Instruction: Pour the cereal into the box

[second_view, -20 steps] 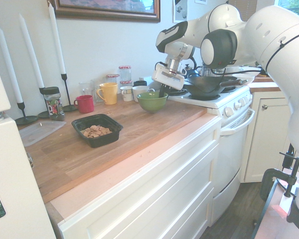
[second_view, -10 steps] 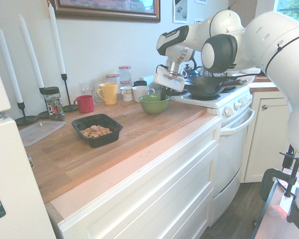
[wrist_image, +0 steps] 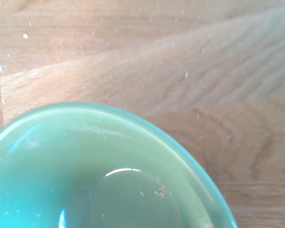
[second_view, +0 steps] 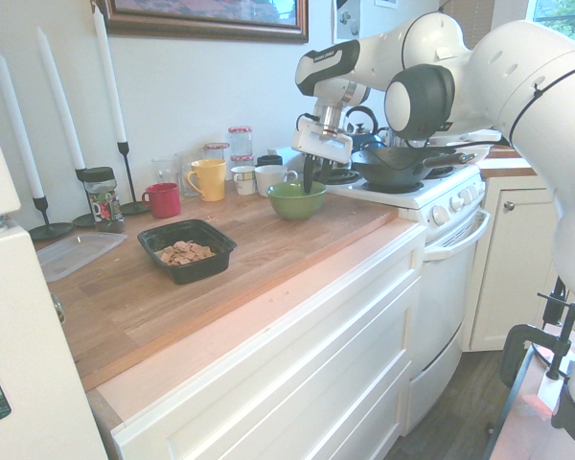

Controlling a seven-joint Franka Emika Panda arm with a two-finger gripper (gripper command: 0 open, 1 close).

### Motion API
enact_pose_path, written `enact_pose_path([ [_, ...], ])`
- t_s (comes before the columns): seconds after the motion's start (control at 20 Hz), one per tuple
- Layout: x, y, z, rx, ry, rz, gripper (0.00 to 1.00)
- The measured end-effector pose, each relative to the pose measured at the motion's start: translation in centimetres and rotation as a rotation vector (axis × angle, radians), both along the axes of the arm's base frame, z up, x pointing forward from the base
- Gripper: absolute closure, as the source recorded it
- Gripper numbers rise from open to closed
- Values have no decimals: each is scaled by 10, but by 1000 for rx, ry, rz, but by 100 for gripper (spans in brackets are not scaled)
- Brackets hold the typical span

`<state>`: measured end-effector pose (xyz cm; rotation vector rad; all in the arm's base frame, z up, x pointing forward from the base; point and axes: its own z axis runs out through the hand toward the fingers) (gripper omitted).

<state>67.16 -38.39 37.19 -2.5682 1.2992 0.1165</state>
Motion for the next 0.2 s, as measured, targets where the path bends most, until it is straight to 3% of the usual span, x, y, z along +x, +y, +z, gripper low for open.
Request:
enact_pose_path([
  [0.2,4,9,47,-119,-31,21,0],
])
